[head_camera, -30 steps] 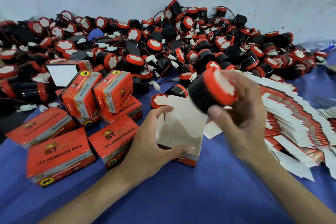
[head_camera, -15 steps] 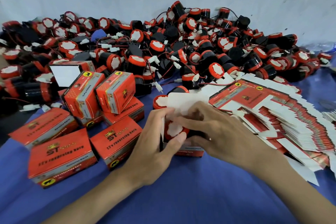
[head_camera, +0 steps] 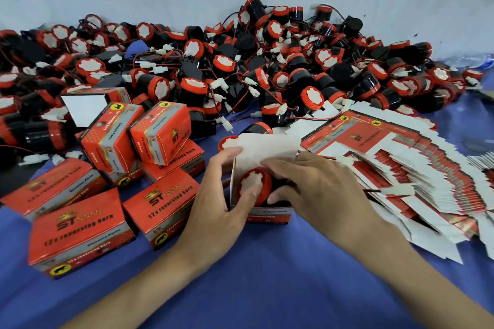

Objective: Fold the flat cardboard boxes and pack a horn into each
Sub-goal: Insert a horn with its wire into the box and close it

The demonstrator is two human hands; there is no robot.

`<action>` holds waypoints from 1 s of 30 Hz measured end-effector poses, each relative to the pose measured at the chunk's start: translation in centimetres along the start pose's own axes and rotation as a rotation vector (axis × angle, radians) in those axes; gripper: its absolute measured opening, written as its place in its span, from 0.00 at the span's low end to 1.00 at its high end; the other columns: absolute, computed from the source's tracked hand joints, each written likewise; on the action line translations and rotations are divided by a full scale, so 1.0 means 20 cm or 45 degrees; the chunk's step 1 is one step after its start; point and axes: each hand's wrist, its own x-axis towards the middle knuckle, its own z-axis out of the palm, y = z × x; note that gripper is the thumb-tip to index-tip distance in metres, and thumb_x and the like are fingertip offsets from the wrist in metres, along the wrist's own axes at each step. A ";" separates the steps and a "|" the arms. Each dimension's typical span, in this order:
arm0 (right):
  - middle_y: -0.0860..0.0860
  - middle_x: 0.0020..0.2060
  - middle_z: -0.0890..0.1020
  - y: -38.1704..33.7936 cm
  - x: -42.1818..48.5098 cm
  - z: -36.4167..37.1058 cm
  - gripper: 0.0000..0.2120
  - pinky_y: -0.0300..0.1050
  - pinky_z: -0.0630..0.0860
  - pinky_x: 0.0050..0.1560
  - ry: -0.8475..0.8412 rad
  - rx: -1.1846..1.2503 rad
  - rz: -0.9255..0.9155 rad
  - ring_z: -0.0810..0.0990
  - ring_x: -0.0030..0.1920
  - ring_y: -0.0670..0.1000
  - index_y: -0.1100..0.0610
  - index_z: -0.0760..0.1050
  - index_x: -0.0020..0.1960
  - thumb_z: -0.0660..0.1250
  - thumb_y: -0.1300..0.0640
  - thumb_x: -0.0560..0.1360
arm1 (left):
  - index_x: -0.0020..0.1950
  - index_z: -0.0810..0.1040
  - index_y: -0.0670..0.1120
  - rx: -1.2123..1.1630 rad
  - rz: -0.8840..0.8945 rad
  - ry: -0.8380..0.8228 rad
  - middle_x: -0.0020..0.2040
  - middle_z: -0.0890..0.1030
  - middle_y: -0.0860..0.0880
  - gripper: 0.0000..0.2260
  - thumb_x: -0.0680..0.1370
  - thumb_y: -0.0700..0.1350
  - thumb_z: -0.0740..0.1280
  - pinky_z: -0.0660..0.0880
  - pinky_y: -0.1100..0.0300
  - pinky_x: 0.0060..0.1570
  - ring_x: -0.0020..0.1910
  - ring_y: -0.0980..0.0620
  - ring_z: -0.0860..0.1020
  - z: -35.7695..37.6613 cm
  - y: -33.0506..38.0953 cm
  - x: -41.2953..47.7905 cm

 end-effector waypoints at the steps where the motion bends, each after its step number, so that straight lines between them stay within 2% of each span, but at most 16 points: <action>1: 0.44 0.39 0.83 -0.01 -0.01 0.01 0.09 0.41 0.72 0.29 0.072 0.075 0.001 0.81 0.42 0.48 0.50 0.82 0.46 0.72 0.53 0.66 | 0.63 0.66 0.62 0.012 -0.009 -0.001 0.59 0.70 0.71 0.18 0.75 0.54 0.66 0.64 0.78 0.55 0.62 0.71 0.68 0.00 0.00 0.00; 3: 0.45 0.35 0.80 -0.01 -0.02 0.02 0.08 0.40 0.69 0.27 0.117 0.220 0.065 0.78 0.36 0.48 0.52 0.80 0.41 0.76 0.54 0.64 | 0.62 0.66 0.62 0.014 -0.025 -0.010 0.59 0.69 0.72 0.17 0.75 0.55 0.65 0.62 0.80 0.53 0.61 0.72 0.67 0.00 -0.01 0.00; 5: 0.46 0.36 0.79 0.03 -0.01 0.02 0.09 0.40 0.68 0.31 0.042 0.334 0.143 0.75 0.35 0.46 0.52 0.78 0.40 0.77 0.54 0.65 | 0.62 0.66 0.63 -0.012 -0.055 -0.030 0.58 0.69 0.74 0.18 0.74 0.56 0.65 0.61 0.82 0.52 0.61 0.74 0.67 0.00 -0.01 0.00; 7: 0.45 0.37 0.76 0.07 0.00 0.00 0.07 0.36 0.66 0.34 -0.093 0.334 0.149 0.71 0.36 0.42 0.50 0.79 0.40 0.75 0.50 0.68 | 0.63 0.65 0.63 -0.071 -0.096 -0.053 0.57 0.69 0.75 0.20 0.73 0.56 0.66 0.63 0.81 0.52 0.60 0.74 0.67 0.00 -0.01 0.01; 9: 0.43 0.39 0.73 0.08 0.00 -0.02 0.06 0.33 0.63 0.35 -0.227 0.240 0.121 0.68 0.37 0.41 0.47 0.80 0.42 0.70 0.45 0.71 | 0.63 0.64 0.64 -0.134 -0.140 -0.088 0.54 0.71 0.73 0.21 0.73 0.54 0.68 0.66 0.78 0.51 0.58 0.70 0.71 0.00 -0.02 0.01; 11: 0.43 0.41 0.73 0.07 0.00 -0.03 0.08 0.37 0.66 0.36 -0.304 0.109 0.062 0.64 0.41 0.41 0.45 0.80 0.46 0.65 0.44 0.74 | 0.61 0.63 0.65 -0.156 -0.163 -0.120 0.52 0.73 0.72 0.23 0.75 0.48 0.71 0.69 0.76 0.50 0.56 0.68 0.74 0.00 -0.02 0.02; 13: 0.42 0.43 0.75 0.05 0.00 -0.05 0.10 0.43 0.71 0.43 -0.369 0.044 0.026 0.65 0.47 0.41 0.45 0.79 0.49 0.61 0.45 0.77 | 0.61 0.62 0.64 -0.157 -0.168 -0.121 0.51 0.74 0.71 0.25 0.75 0.43 0.71 0.70 0.75 0.49 0.54 0.67 0.76 0.01 -0.03 0.03; 16: 0.38 0.50 0.76 0.04 0.01 -0.11 0.10 0.42 0.72 0.48 -0.497 0.016 -0.031 0.67 0.57 0.42 0.46 0.77 0.53 0.58 0.47 0.79 | 0.60 0.63 0.63 -0.135 -0.161 -0.083 0.50 0.75 0.68 0.26 0.73 0.42 0.73 0.71 0.75 0.47 0.52 0.66 0.76 0.01 -0.03 0.03; 18: 0.36 0.60 0.72 0.05 0.01 -0.18 0.13 0.44 0.74 0.54 -0.519 -0.051 -0.001 0.65 0.64 0.42 0.44 0.73 0.62 0.59 0.46 0.78 | 0.59 0.63 0.63 -0.131 -0.170 -0.062 0.49 0.76 0.65 0.26 0.72 0.43 0.74 0.71 0.74 0.47 0.51 0.65 0.77 0.01 -0.03 0.03; 19: 0.37 0.62 0.70 0.06 0.01 -0.21 0.16 0.46 0.75 0.55 -0.479 -0.109 0.035 0.65 0.65 0.43 0.42 0.70 0.65 0.60 0.45 0.77 | 0.58 0.64 0.64 -0.134 -0.181 -0.053 0.48 0.76 0.66 0.27 0.72 0.43 0.75 0.72 0.74 0.45 0.50 0.65 0.77 0.02 -0.03 0.03; 21: 0.40 0.57 0.72 0.08 0.01 -0.30 0.17 0.46 0.75 0.50 -0.405 -0.229 0.160 0.71 0.61 0.48 0.40 0.69 0.64 0.60 0.42 0.76 | 0.57 0.64 0.65 -0.142 -0.200 -0.046 0.47 0.76 0.67 0.27 0.71 0.44 0.76 0.72 0.74 0.43 0.48 0.66 0.77 0.02 -0.04 0.03; 23: 0.41 0.44 0.74 0.08 0.03 -0.36 0.11 0.44 0.70 0.43 -0.403 -0.316 0.239 0.74 0.50 0.51 0.40 0.72 0.56 0.60 0.40 0.76 | 0.57 0.63 0.64 -0.150 -0.205 -0.048 0.48 0.76 0.65 0.27 0.71 0.45 0.76 0.72 0.75 0.42 0.48 0.68 0.77 0.02 -0.04 0.04; 26: 0.40 0.29 0.72 0.06 0.07 -0.36 0.04 0.44 0.71 0.40 -0.327 -0.072 0.144 0.73 0.37 0.47 0.45 0.79 0.45 0.66 0.47 0.75 | 0.57 0.63 0.65 -0.176 -0.208 -0.072 0.49 0.75 0.62 0.26 0.71 0.45 0.75 0.72 0.75 0.43 0.49 0.68 0.77 0.03 -0.05 0.04; 28: 0.42 0.28 0.79 0.04 0.11 -0.35 0.03 0.40 0.74 0.42 -0.241 0.138 0.126 0.77 0.34 0.44 0.49 0.81 0.42 0.69 0.55 0.73 | 0.57 0.62 0.65 -0.196 -0.208 -0.108 0.48 0.76 0.67 0.25 0.73 0.44 0.73 0.74 0.72 0.46 0.50 0.67 0.77 0.03 -0.05 0.04; 30: 0.44 0.32 0.84 0.03 0.15 -0.32 0.04 0.35 0.75 0.44 -0.214 0.329 0.127 0.81 0.37 0.42 0.52 0.83 0.42 0.70 0.60 0.72 | 0.56 0.62 0.67 -0.209 -0.207 -0.136 0.47 0.74 0.71 0.24 0.74 0.45 0.72 0.75 0.69 0.49 0.51 0.66 0.78 0.03 -0.05 0.04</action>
